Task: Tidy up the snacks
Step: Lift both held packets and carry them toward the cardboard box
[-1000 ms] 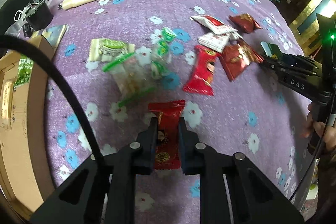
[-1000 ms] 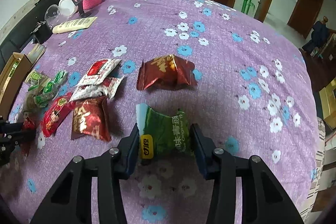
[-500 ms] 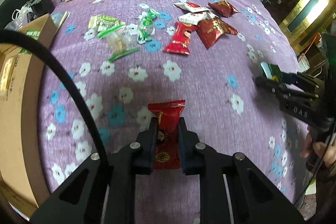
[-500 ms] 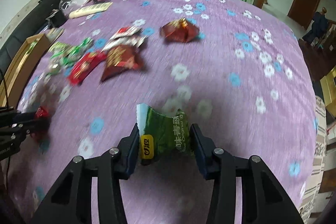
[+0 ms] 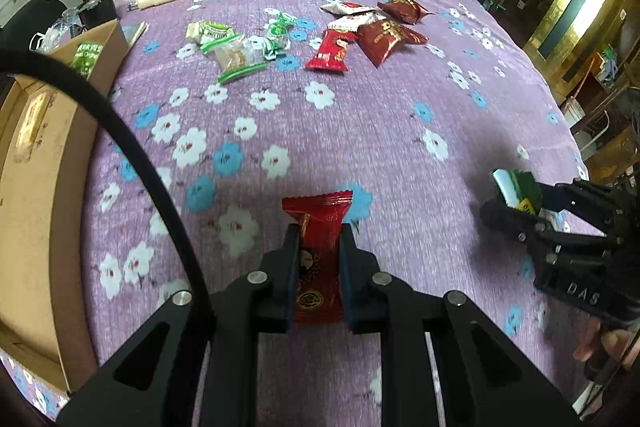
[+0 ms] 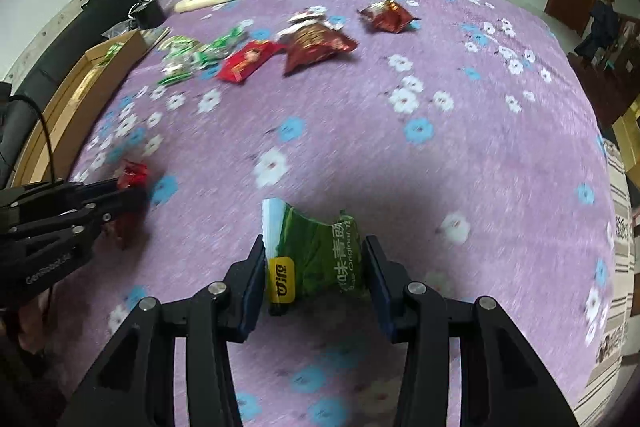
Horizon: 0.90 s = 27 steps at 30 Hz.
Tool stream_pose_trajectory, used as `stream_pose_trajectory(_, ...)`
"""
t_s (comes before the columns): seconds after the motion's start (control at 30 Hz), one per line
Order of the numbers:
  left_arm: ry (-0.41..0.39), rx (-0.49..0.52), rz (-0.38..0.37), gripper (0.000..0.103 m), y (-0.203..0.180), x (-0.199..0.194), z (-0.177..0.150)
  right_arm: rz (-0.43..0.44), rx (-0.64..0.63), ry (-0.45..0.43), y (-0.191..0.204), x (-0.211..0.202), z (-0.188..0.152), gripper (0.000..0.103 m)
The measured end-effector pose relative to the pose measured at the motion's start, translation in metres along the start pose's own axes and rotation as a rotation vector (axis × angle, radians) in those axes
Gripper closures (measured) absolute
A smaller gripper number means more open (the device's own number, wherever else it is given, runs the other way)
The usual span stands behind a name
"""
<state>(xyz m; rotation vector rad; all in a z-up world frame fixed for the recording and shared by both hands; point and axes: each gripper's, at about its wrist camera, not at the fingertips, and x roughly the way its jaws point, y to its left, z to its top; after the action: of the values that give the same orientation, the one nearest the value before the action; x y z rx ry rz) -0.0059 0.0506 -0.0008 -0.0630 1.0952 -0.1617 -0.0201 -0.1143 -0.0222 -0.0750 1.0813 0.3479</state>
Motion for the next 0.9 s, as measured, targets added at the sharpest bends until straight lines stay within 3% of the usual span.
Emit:
stream_pose_trajectory(0.4,-0.006,-0.01,-0.02,0.084,0.013,-0.016,-0.015,0.029,-0.02,-0.017,0.047,-0.006,-0.001,0.057)
stream_pose_trajectory(0.63,0.014,-0.035,-0.023,0.084,0.028,-0.014,-0.018,-0.025,-0.055,0.011,0.057,0.004,-0.007,0.057)
stream_pose_trajectory(0.73,0.011,-0.034,-0.027,0.084,0.029,-0.014,-0.018,-0.025,-0.063,0.016,0.059,0.004,-0.008,0.064)
stream_pose_trajectory(0.9,0.006,-0.029,-0.049,0.084,0.026,-0.019,-0.018,-0.017,-0.084,-0.019,0.069,-0.012,-0.005,0.066)
